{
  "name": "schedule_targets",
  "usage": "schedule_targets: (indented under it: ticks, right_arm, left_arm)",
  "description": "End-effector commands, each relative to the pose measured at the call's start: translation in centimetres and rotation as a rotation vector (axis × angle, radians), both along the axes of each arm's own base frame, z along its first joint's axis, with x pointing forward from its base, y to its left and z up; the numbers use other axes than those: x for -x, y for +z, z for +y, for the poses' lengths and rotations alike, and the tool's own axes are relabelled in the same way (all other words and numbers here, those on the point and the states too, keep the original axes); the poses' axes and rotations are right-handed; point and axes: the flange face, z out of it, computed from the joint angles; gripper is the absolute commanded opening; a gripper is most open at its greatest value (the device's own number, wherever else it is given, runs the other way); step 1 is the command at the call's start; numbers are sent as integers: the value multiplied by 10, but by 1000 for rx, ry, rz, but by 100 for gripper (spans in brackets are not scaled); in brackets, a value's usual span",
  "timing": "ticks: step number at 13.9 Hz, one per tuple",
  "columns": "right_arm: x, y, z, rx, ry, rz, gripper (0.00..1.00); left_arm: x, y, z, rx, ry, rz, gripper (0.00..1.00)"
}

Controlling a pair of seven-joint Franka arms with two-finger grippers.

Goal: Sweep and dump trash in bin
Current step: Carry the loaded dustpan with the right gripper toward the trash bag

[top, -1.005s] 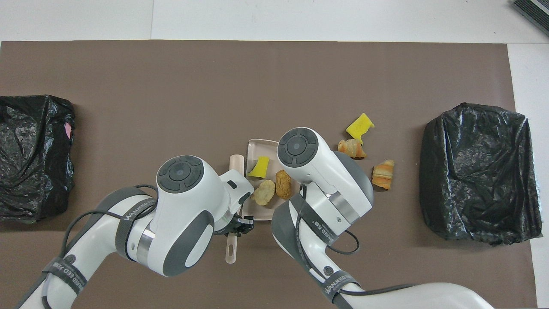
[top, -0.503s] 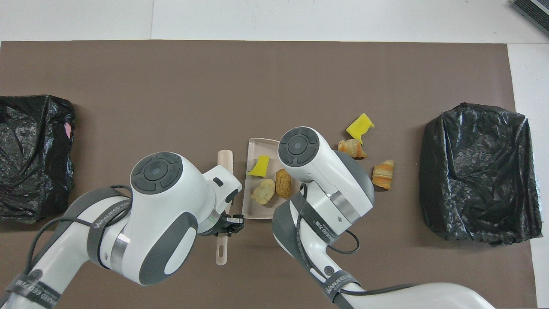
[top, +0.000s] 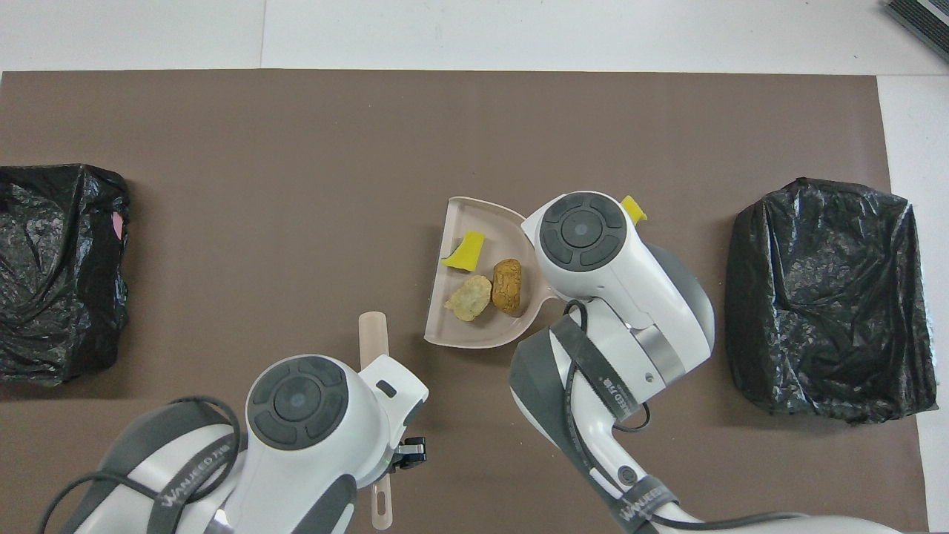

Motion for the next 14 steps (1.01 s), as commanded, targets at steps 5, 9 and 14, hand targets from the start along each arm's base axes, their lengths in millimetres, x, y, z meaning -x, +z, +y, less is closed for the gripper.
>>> schedule_targets:
  ticks: [5, 9, 14]
  right_arm:
    - [5, 44, -27, -44, -52, -16, 0]
    - [0, 64, -50, -43, -81, -12, 0]
    - [-14, 106, -112, -71, -114, 9, 0]
  left_arm:
    - [100, -53, -46, 44, 11, -59, 0]
    - [127, -83, -53, 47, 13, -74, 0]
    - [137, -90, -54, 83, 43, -44, 0]
